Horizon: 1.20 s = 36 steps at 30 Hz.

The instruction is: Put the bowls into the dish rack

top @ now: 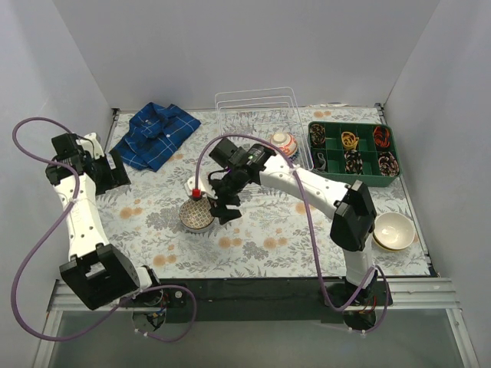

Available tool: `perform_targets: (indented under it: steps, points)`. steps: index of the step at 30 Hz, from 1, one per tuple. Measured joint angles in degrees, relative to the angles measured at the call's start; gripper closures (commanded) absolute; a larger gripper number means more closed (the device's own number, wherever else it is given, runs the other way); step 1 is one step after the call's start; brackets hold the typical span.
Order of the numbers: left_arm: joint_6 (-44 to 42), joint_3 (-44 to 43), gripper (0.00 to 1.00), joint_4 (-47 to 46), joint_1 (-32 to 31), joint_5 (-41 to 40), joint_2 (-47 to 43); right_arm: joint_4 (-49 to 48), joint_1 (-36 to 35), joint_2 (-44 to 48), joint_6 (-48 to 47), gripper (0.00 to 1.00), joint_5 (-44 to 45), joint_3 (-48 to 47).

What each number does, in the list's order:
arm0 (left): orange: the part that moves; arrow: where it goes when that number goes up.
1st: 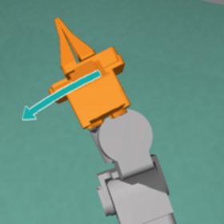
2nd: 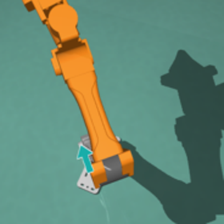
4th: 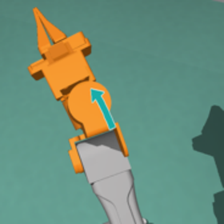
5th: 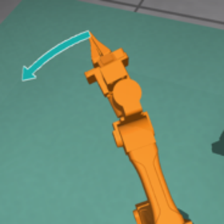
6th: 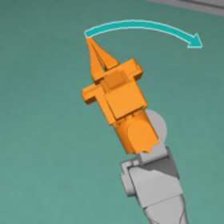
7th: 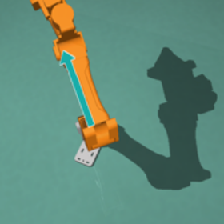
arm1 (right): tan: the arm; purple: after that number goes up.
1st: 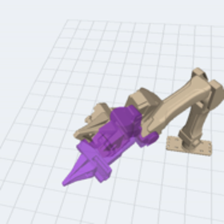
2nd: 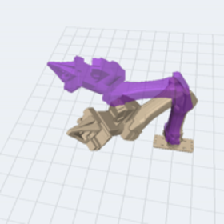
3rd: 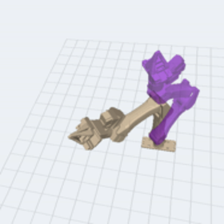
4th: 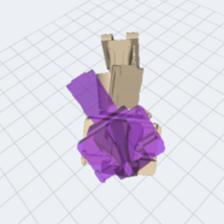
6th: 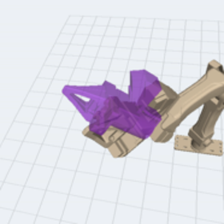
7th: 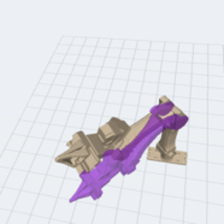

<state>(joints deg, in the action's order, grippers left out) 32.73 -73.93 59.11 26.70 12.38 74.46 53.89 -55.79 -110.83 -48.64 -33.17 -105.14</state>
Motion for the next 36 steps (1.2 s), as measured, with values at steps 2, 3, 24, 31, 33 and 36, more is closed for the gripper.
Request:
perform_targets:
  steps: [2, 3, 24, 31, 33, 36]
  points:
    - [0.57, 0.00, 0.18, 0.63, -0.04, 0.52, -1.66, -0.76, -1.66, -1.07, -1.60, 0.24, 0.02, -0.17]
    - [0.81, 0.00, 0.18, 0.90, -0.13, 0.68, -2.47, -1.01, -2.43, -1.75, -2.16, 0.24, -0.04, -0.57]
    - [0.90, 0.39, 0.18, 4.31, -0.17, 0.07, -9.51, -2.89, -4.24, -16.00, -4.09, 0.28, -0.48, -5.86]
    - [0.11, 0.39, 0.18, 4.31, -0.17, 0.07, -9.70, 0.02, -4.24, -17.05, -3.96, 0.38, -0.50, -6.12]
    - [0.09, 0.39, 0.18, 4.31, -0.17, 0.09, -9.77, 1.07, -4.24, -17.09, -3.98, 0.43, -0.55, -6.16]
    - [0.13, 0.39, 0.18, 4.26, -0.17, 0.11, -9.90, 2.25, -4.24, -17.09, -4.07, 0.51, -0.90, -6.54]
